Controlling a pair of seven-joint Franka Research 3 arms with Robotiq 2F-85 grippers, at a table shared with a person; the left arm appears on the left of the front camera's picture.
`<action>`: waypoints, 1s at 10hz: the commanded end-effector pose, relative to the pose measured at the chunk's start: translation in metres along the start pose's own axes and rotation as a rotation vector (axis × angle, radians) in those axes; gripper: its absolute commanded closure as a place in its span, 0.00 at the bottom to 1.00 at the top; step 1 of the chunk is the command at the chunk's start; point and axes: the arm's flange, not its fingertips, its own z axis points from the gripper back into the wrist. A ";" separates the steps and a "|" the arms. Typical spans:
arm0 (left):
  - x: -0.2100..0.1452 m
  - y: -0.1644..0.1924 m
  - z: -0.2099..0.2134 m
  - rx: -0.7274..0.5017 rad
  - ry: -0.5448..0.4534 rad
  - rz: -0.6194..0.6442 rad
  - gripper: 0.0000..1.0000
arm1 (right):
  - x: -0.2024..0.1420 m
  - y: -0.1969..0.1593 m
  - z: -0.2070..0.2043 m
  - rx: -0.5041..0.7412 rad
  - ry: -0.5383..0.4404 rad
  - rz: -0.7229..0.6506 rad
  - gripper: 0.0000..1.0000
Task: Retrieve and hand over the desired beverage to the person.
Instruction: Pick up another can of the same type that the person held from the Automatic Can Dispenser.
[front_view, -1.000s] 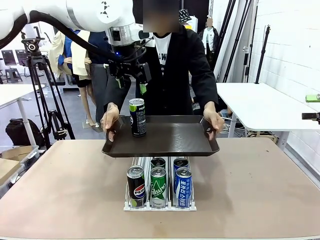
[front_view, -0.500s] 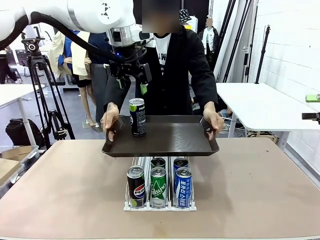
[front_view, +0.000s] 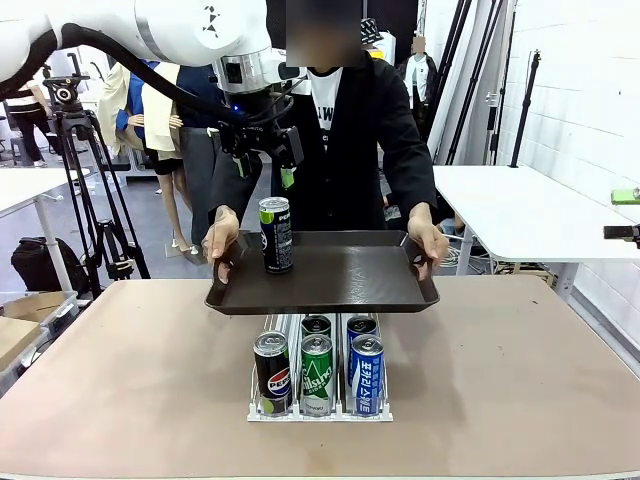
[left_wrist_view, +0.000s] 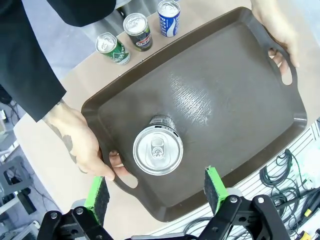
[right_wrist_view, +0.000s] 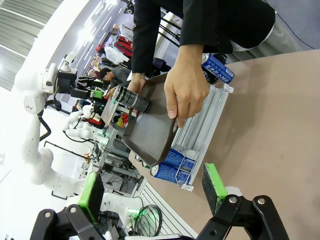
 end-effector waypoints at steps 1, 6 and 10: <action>0.000 -0.001 0.001 -0.009 -0.017 -0.003 0.00 | -0.001 0.001 0.000 0.013 -0.006 0.006 0.00; 0.000 0.000 0.000 0.000 0.000 0.000 0.00 | -0.001 0.001 0.000 0.013 -0.006 0.006 0.00; -0.027 0.058 0.077 -0.056 -0.115 0.148 0.00 | -0.001 0.001 0.000 0.013 -0.006 0.006 0.00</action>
